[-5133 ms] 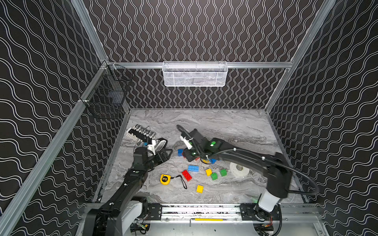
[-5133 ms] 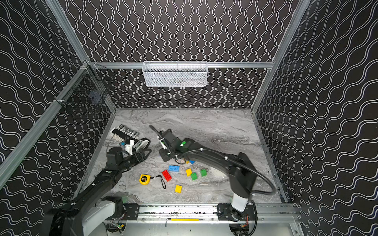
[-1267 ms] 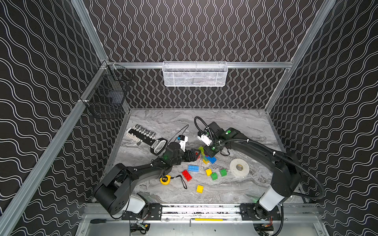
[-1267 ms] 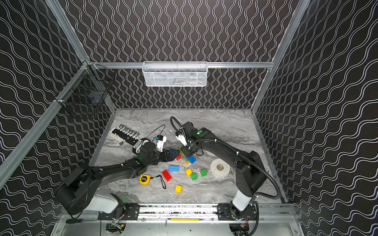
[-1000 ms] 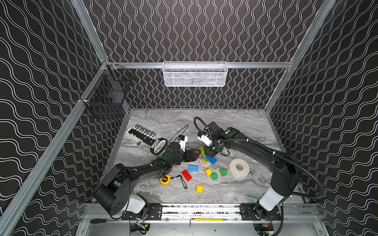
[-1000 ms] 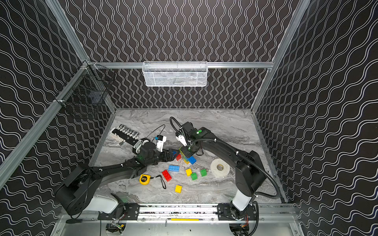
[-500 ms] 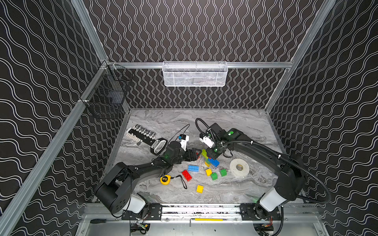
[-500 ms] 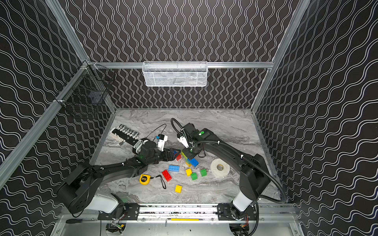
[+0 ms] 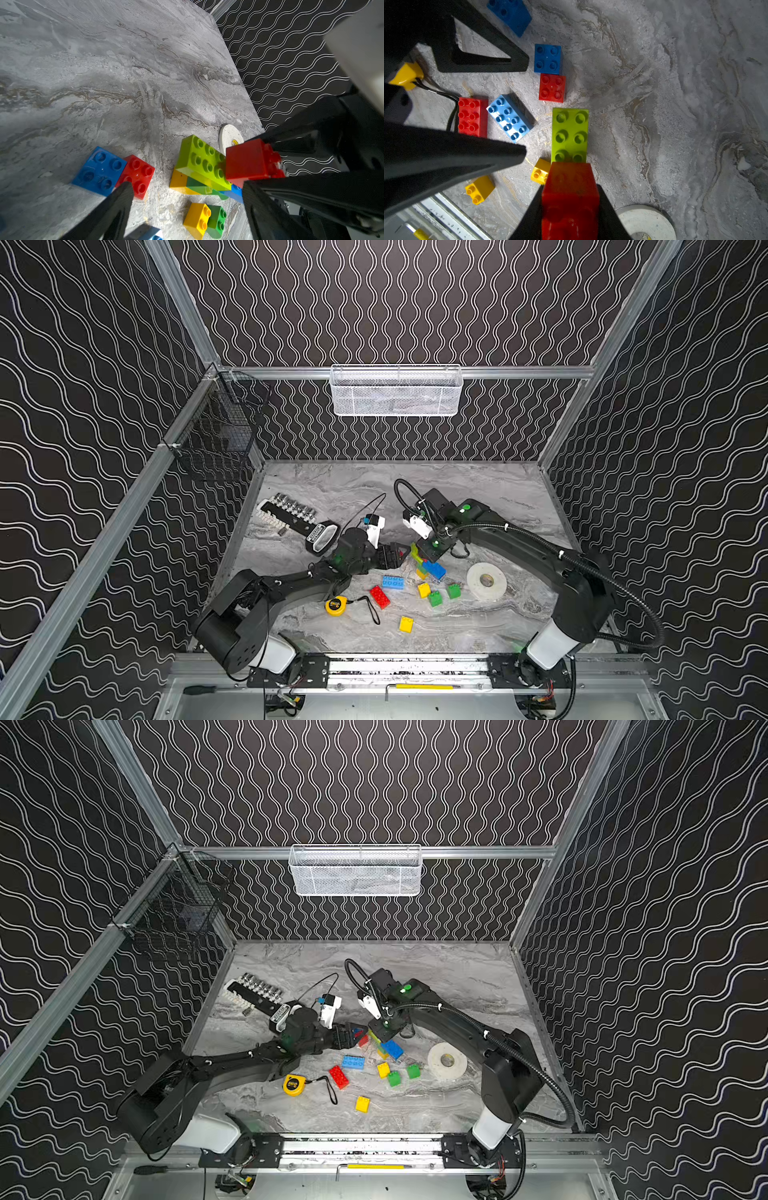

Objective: Assemble a fork with lego
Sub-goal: Assemble the lego brick with the lego brick.

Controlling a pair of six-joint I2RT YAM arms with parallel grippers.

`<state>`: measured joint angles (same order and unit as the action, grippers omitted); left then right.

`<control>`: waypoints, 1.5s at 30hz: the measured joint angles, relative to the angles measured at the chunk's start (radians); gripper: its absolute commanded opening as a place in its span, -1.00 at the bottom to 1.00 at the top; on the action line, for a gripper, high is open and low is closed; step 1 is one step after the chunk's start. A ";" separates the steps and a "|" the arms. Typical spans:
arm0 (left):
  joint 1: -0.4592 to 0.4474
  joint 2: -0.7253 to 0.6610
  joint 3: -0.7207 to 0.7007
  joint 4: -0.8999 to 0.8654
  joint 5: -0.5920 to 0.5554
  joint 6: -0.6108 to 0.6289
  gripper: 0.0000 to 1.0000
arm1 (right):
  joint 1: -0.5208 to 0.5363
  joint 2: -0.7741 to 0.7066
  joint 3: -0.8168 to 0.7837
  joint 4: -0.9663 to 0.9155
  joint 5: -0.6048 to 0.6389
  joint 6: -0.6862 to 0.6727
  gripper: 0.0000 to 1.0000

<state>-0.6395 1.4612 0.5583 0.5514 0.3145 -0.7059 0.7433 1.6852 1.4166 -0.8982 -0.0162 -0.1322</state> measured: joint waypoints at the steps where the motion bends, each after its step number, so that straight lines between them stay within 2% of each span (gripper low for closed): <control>1: 0.000 -0.001 -0.001 0.000 0.000 0.000 0.73 | 0.000 0.004 0.000 0.000 0.000 0.000 -1.00; 45: 0.001 0.010 0.012 -0.008 0.012 0.008 0.74 | -0.001 -0.003 -0.023 -0.013 -0.019 0.000 -1.00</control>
<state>-0.6388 1.4715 0.5701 0.5438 0.3267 -0.6983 0.7422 1.6825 1.3933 -0.9112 -0.0349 -0.1318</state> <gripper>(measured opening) 0.872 0.337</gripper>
